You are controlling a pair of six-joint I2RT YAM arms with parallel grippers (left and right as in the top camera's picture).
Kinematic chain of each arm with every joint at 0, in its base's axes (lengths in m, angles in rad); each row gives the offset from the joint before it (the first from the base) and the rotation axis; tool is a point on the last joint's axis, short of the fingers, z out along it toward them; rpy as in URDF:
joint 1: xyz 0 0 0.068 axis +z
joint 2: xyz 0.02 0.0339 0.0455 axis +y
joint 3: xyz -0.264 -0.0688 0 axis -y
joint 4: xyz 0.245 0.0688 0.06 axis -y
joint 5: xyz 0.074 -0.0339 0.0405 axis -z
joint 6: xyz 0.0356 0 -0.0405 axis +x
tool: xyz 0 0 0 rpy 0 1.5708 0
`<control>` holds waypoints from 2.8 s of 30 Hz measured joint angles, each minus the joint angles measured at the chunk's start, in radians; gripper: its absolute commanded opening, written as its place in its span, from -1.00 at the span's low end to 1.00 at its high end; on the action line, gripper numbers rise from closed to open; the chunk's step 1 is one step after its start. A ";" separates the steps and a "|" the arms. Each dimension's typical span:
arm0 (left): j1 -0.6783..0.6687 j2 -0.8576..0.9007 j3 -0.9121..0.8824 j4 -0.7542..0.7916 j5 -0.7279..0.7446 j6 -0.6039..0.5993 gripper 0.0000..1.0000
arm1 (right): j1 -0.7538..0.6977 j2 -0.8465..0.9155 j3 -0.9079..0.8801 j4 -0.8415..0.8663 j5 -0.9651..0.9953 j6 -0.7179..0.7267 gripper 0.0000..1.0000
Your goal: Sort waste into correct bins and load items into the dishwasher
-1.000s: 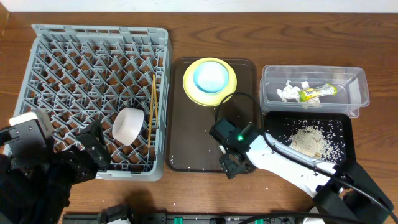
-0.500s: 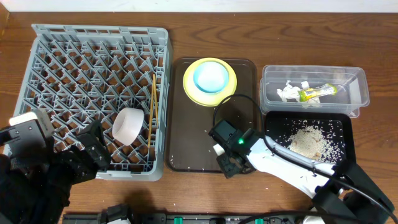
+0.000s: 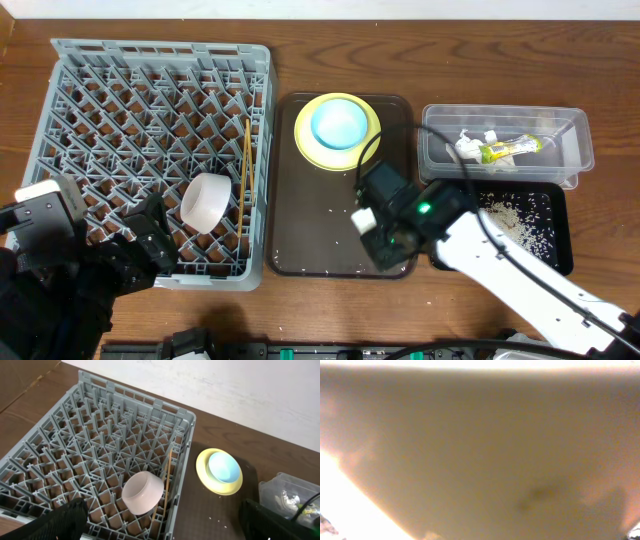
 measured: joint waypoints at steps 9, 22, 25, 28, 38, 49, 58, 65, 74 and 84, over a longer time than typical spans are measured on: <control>0.000 0.000 0.000 0.000 0.000 0.000 0.93 | -0.026 0.036 -0.118 0.203 -0.017 -0.033 -0.36; 0.000 0.000 0.000 0.000 0.000 0.000 0.94 | -0.026 0.188 -0.277 0.482 -0.019 -0.038 -0.07; 0.000 0.000 0.000 0.000 0.000 0.000 0.94 | -0.026 0.188 -0.271 0.460 -0.018 -0.038 0.28; 0.000 0.000 0.000 0.000 0.000 0.000 0.94 | -0.026 0.187 -0.258 0.422 -0.011 -0.042 0.43; 0.000 0.000 0.000 0.000 0.000 0.000 0.94 | -0.026 -0.020 -0.193 0.327 0.007 -0.039 0.99; 0.000 0.000 0.000 -0.001 0.000 0.000 0.94 | -0.026 -0.333 -0.470 0.539 0.064 0.172 0.74; 0.000 0.000 0.000 0.000 0.000 0.000 0.93 | -0.026 -0.366 -0.725 0.764 0.002 0.221 0.60; 0.000 0.000 0.000 0.000 0.000 0.000 0.94 | -0.026 -0.367 -0.725 0.861 -0.079 0.138 0.80; 0.000 0.000 0.000 0.000 0.000 0.000 0.94 | 0.056 -0.367 -0.725 0.895 -0.163 0.140 0.79; 0.000 0.000 0.000 0.000 0.000 0.000 0.94 | 0.184 -0.303 -0.725 0.931 0.117 0.414 0.70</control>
